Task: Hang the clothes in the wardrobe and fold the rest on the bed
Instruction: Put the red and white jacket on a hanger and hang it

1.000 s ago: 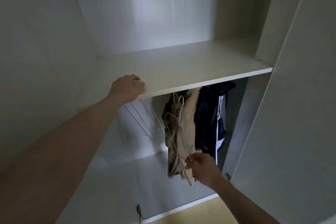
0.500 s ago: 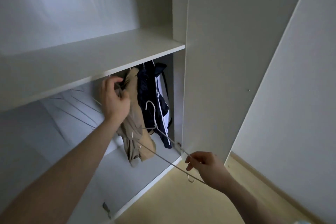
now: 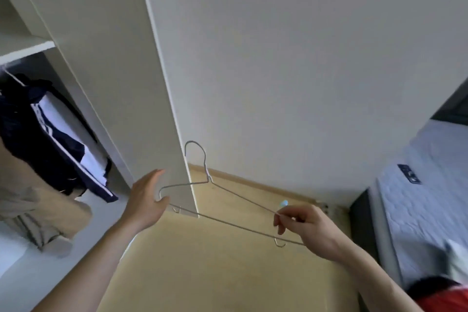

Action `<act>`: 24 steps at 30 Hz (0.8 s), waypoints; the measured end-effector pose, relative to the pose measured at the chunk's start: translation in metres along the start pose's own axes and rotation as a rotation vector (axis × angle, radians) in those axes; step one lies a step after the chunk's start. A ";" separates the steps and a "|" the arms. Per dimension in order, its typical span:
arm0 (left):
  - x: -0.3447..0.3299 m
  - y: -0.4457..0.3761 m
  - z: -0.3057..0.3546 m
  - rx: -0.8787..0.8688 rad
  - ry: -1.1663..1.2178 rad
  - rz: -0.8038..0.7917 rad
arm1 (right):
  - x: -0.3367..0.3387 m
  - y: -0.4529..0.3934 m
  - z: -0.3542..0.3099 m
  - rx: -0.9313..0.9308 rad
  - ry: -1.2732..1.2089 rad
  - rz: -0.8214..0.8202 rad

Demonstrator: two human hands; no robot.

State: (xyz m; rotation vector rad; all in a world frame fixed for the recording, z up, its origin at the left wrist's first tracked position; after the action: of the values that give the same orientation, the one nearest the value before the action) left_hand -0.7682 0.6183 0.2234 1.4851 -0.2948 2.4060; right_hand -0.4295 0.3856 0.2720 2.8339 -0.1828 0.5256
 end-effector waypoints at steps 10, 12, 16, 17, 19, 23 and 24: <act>-0.156 0.027 0.214 -0.045 0.243 -0.343 | 0.175 0.178 0.134 -0.210 -0.049 0.350; -0.177 0.032 0.265 -0.088 0.296 -0.394 | 0.196 0.209 0.163 -0.290 -0.018 0.481; -0.232 0.041 0.357 -0.176 0.304 -0.544 | 0.224 0.266 0.212 -0.393 -0.007 0.663; -0.248 0.043 0.380 -0.202 0.292 -0.581 | 0.231 0.276 0.222 -0.417 -0.031 0.695; -0.279 0.049 0.424 -0.253 0.282 -0.663 | 0.245 0.294 0.244 -0.456 -0.095 0.729; -0.345 0.059 0.511 -0.351 0.258 -0.794 | 0.279 0.315 0.286 -0.514 -0.209 0.780; -0.364 0.061 0.531 -0.367 0.252 -0.825 | 0.289 0.318 0.297 -0.529 -0.233 0.797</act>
State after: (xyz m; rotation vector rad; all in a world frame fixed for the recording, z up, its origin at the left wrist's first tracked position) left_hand -0.1934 0.3363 0.1330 0.8767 -0.0375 1.7186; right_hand -0.1158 -0.0216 0.1812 2.2011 -1.3061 0.2219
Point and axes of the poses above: each hand's wrist, its own y-axis away from the middle knuckle, its own x-axis out of the back of the hand, z = x × y, the point moved 3 cm from there along -y, towards the middle knuckle, and after that the axes turned 11 degrees about -y, right-handed, at the moved point
